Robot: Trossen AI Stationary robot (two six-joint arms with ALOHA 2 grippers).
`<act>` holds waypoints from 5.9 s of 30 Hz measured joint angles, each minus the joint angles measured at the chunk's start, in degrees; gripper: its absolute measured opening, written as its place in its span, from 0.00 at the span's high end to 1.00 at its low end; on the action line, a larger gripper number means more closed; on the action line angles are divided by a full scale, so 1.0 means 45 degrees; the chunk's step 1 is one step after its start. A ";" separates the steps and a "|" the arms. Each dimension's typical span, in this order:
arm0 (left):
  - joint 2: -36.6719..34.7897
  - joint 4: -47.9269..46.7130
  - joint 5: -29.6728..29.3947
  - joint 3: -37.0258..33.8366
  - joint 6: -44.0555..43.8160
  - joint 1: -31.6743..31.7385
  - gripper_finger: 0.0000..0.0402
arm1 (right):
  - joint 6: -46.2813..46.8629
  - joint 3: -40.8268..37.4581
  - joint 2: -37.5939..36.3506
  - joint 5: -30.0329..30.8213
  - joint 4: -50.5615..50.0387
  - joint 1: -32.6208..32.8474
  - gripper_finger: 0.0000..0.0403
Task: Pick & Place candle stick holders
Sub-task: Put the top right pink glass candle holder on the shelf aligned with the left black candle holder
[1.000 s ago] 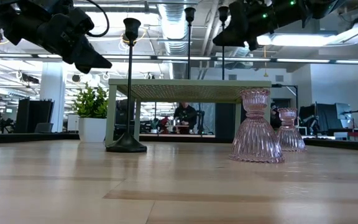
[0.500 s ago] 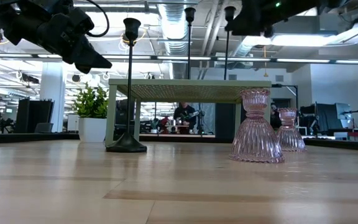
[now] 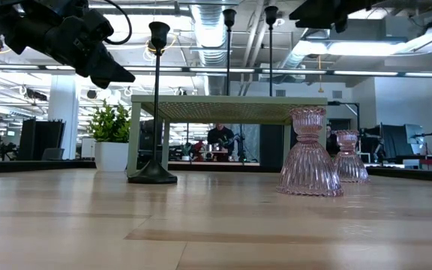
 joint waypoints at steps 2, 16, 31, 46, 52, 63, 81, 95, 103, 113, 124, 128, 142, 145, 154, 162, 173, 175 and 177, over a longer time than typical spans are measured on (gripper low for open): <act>0.0000 0.0000 -0.0002 0.0000 0.0000 0.0004 0.97 | 0.0004 0.0000 -0.0282 0.0000 -0.0602 0.0000 0.46; 0.0000 0.0024 0.0000 0.0000 0.0000 -0.0001 0.97 | 0.4098 -0.0001 -0.1828 -0.2236 -0.8298 0.0009 0.79; 0.0000 0.0034 0.0000 0.0000 0.0000 0.0004 0.97 | 0.4689 -0.1991 -0.1823 -0.1180 -0.7500 0.3790 0.98; 0.0000 0.0039 -0.0004 0.0000 0.0000 0.0000 0.97 | 0.9158 -0.4219 -0.1899 0.3258 -0.7036 0.7874 1.00; 0.0000 0.0039 -0.0002 0.0000 0.0000 0.0004 0.97 | 1.0742 -0.4422 -0.1900 0.5004 -0.7070 0.9849 1.00; 0.0000 0.0063 0.0000 0.0000 0.0000 0.0003 0.97 | 1.5560 -0.6438 -0.1876 0.6917 -0.7055 1.2109 1.00; 0.0000 0.0068 -0.0001 0.0000 0.0000 0.0004 0.97 | 1.8276 -0.7873 -0.1881 0.6328 -0.6512 1.1591 0.75; 0.0000 0.0068 -0.0005 0.0000 0.0000 0.0002 0.97 | 1.5907 -0.7873 -0.0868 0.6436 -0.4565 0.8640 0.27; 0.0005 0.0068 -0.0003 0.0000 0.0000 -0.0001 0.97 | 1.4980 -0.7873 0.0664 0.6455 -0.2255 0.7479 0.25; 0.0002 0.0068 -0.0001 0.0000 0.0000 0.0004 0.97 | 1.4467 -0.7873 0.2805 0.6329 0.0029 0.6423 0.25; 0.0015 0.0063 -0.0005 0.0000 0.0000 0.0004 0.97 | 1.2324 -0.7873 0.4325 0.6404 0.2868 0.5579 0.25; 0.0015 0.0064 -0.0002 0.0000 0.0000 0.0004 0.97 | 1.2322 -0.7868 0.4503 0.6399 0.2908 0.5351 0.27; 0.0015 0.0063 0.0000 0.0000 -0.0001 0.0003 0.97 | 1.2128 -0.7855 0.4474 0.6639 0.2914 0.5305 0.67; 0.0015 0.0063 0.0000 0.0000 -0.0082 0.0000 0.97 | 1.1838 -0.7844 0.4316 0.6560 0.2878 0.5374 0.71; 0.0015 0.0058 -0.0005 0.0000 -0.0087 0.0000 0.97 | 1.1236 -0.7845 0.1973 0.6305 0.0894 0.5367 0.71; 0.0015 0.0058 -0.0005 0.0000 -0.0088 0.0004 0.97 | 1.1220 -0.5433 -0.0812 0.6411 -0.5585 0.5367 0.71; 0.0015 0.0058 -0.0002 0.0000 -0.0092 0.0001 0.97 | 0.9568 -0.0824 -0.1019 0.7007 -0.9253 0.5372 0.71; 0.0015 0.0058 -0.0005 0.0000 -0.0092 0.0004 0.97 | 0.8821 -0.0473 -0.0732 0.6939 -0.8517 0.5379 0.71; 0.0015 0.0059 0.0000 0.0000 -0.0092 -0.0001 0.97 | 0.8054 -0.0275 -0.0424 0.6647 -0.7486 0.5377 0.71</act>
